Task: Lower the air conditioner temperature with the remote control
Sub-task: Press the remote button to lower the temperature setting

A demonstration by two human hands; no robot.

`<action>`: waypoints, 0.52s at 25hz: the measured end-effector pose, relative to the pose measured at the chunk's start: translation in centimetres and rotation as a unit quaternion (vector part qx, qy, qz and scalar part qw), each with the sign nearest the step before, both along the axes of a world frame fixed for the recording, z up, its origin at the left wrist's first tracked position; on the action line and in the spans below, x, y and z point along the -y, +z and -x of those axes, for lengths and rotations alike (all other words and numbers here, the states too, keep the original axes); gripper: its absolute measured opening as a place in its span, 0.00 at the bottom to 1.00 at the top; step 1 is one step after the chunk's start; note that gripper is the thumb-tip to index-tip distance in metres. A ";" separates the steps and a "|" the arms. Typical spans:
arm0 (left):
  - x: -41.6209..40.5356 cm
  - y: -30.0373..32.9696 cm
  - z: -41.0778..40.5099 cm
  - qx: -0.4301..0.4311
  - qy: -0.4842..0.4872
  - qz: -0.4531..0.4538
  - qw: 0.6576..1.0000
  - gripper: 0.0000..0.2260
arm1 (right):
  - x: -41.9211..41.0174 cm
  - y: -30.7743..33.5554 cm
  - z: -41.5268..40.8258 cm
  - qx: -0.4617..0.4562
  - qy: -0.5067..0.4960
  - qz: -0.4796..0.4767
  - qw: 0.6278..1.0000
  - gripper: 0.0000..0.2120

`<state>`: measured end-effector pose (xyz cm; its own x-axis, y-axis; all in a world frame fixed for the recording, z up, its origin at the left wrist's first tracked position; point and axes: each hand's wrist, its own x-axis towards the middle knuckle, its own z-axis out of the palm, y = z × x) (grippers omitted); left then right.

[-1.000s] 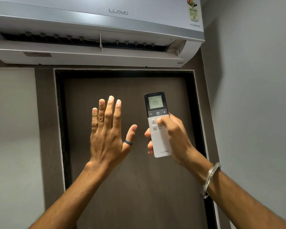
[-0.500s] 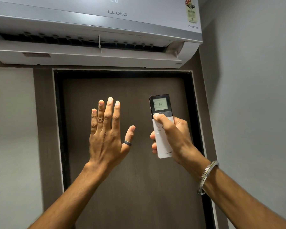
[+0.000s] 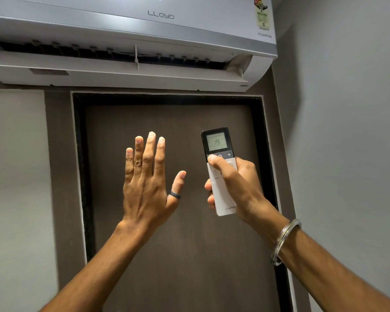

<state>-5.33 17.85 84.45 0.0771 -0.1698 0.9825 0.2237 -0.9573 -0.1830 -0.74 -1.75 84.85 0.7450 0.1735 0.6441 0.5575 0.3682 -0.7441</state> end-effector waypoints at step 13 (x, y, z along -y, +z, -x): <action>-0.3 -0.3 0.2 -0.005 0.004 -0.006 1.000 0.36 | -0.6 0.3 0.3 -0.020 0.035 -0.027 0.999 0.14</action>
<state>-5.55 18.18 84.19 0.0877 -0.1814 0.9795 0.2302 -0.9530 -0.1971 -1.07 -1.15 85.12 0.7582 0.1915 0.6233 0.4985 0.4460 -0.7434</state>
